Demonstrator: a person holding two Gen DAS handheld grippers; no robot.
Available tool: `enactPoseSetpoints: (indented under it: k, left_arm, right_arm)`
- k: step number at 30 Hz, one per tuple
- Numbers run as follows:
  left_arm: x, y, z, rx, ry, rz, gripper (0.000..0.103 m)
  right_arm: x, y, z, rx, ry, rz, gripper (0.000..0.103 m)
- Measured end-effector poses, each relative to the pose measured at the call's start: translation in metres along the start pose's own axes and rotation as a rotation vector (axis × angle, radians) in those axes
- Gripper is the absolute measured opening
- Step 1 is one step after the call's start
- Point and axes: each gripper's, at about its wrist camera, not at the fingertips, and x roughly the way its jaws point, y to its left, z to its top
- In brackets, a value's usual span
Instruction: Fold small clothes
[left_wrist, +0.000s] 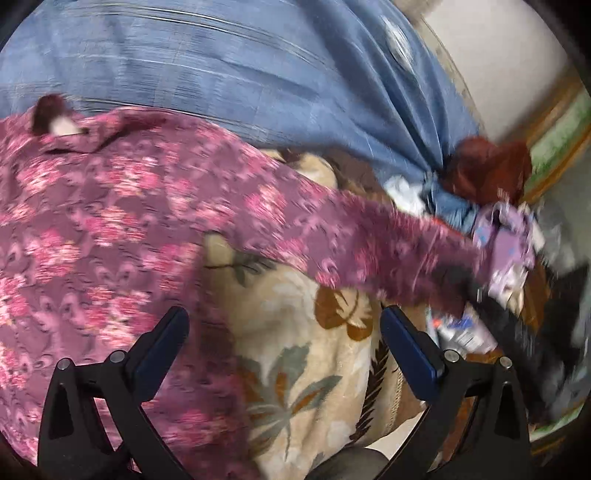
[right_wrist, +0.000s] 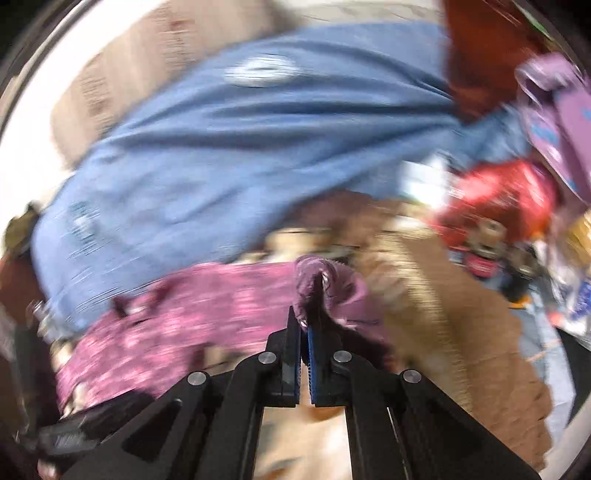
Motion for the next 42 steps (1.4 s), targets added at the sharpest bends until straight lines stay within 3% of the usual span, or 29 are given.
enactPoseSetpoints:
  k: [3,8,13,14,19,20,22,23,25,26,30,34,37,40,42]
  left_arm:
    - [-0.02,0.033,0.007,-0.057,-0.021,-0.034,0.103]
    - [-0.04,0.085,0.006,-0.17,-0.029,-0.082,0.103]
    - [-0.027,0.117,-0.003,-0.174,0.068,-0.101,0.102]
    - [-0.02,0.122,-0.006,-0.177,0.094,-0.098,0.097]
    - [0.018,0.135,-0.018,-0.2,0.237,-0.123,0.073]
    - [0.025,0.133,-0.021,-0.2,0.268,-0.133,0.064]
    - [0.031,0.127,-0.026,-0.171,0.302,-0.136,0.056]
    - [0.032,0.122,-0.031,-0.14,0.314,-0.12,0.053]
    - [0.034,0.116,-0.037,-0.108,0.324,-0.107,0.047]
    - [0.034,0.114,-0.04,-0.099,0.33,-0.11,0.046]
    - [0.032,0.116,-0.048,-0.118,0.321,-0.116,0.04]
    - [0.031,0.121,-0.049,-0.141,0.312,-0.124,0.008]
    - [0.023,0.125,-0.05,-0.14,0.296,-0.119,0.006]
    - [0.017,0.123,-0.05,-0.132,0.283,-0.121,0.006]
    - [0.014,0.124,-0.052,-0.132,0.277,-0.117,0.006]
  right_arm:
    - [-0.002,0.062,-0.019,-0.095,0.01,0.099,0.002]
    - [0.015,0.146,-0.069,-0.222,0.091,0.172,0.002]
    - [0.053,0.196,-0.132,-0.294,0.199,0.192,0.002]
    - [0.059,0.199,-0.143,-0.306,0.222,0.185,0.002]
    - [0.085,0.197,-0.178,-0.367,0.322,0.184,0.003]
    - [0.091,0.196,-0.184,-0.374,0.357,0.191,0.006]
    - [0.094,0.182,-0.188,-0.325,0.404,0.215,0.012]
    - [0.089,0.17,-0.186,-0.277,0.417,0.24,0.018]
    - [0.07,0.146,-0.182,-0.187,0.392,0.305,0.054]
    - [0.064,0.138,-0.182,-0.164,0.374,0.317,0.057]
    - [0.053,0.101,-0.18,-0.05,0.341,0.334,0.055]
    - [0.047,0.092,-0.175,-0.01,0.307,0.384,0.054]
    - [0.035,0.091,-0.173,0.002,0.275,0.416,0.059]
    - [0.041,0.087,-0.167,0.041,0.263,0.365,0.059]
    - [0.055,0.083,-0.165,0.07,0.294,0.319,0.053]
